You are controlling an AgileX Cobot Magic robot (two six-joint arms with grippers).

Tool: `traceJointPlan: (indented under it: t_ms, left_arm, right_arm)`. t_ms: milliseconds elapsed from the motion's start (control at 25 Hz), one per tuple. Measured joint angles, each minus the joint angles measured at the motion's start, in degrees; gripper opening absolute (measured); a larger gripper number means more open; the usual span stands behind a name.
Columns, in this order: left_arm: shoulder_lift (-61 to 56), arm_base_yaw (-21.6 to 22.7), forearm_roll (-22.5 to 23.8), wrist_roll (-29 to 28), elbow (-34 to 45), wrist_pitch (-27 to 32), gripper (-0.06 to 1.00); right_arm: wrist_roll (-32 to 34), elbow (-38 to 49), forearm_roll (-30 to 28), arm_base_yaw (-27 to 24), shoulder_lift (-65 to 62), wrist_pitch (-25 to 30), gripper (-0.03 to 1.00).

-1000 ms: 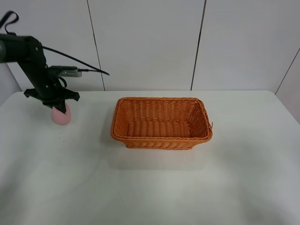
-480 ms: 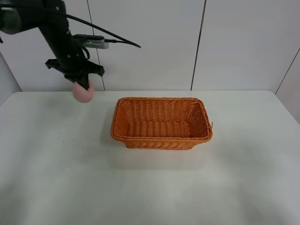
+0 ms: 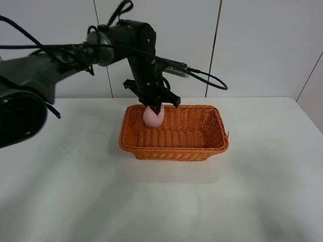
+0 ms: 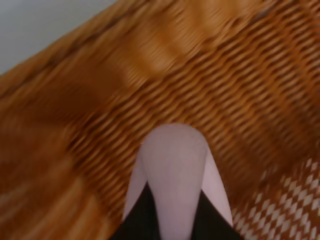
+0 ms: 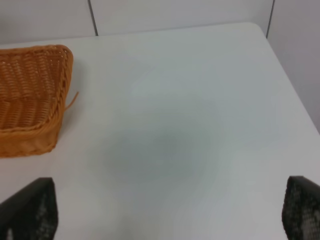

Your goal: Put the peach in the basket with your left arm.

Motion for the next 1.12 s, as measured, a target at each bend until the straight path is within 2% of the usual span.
traceJointPlan:
  t_ms: [120,240,320,400,520,640,800,1000,1120]
  left_arm:
    - [4.47,-1.12,0.0,-0.33,-3.4,-1.19,0.13]
    - [6.99,-1.19,-0.95,-0.43,-3.54,-2.44,0.13]
    - [7.88,-1.19,-0.99,-0.43,-3.54,-2.46,0.17]
    - [8.3,-1.19,-1.14,-0.43,-3.54,-2.51,0.28]
    - [8.34,-1.19,-2.26,-0.38,-3.54,-2.58,0.59]
    - [8.34,-1.19,-2.52,-0.43,-3.54,-2.2,0.79]
    - [7.15,-1.13,-2.65,-0.43,-3.54,-0.05,0.84]
    - [1.62,-0.04,-2.7,0.44,-4.9,2.54,0.85]
    - [-1.11,2.2,-2.7,1.26,-5.34,2.9,0.85]
  right_arm:
    - [0.0,0.0,0.0,0.0,0.0,0.0,0.69]
    - [0.0,0.0,0.0,0.0,0.0,0.0,0.69]
    - [0.0,0.0,0.0,0.0,0.0,0.0,0.69]
    - [0.0,0.0,0.0,0.0,0.0,0.0,0.69]
    - [0.0,0.0,0.0,0.0,0.0,0.0,0.69]
    - [0.0,0.0,0.0,0.0,0.0,0.0,0.69]
    - [0.0,0.0,0.0,0.0,0.0,0.0,0.69]
    - [0.0,0.0,0.0,0.0,0.0,0.0,0.69]
    - [0.0,0.0,0.0,0.0,0.0,0.0,0.69]
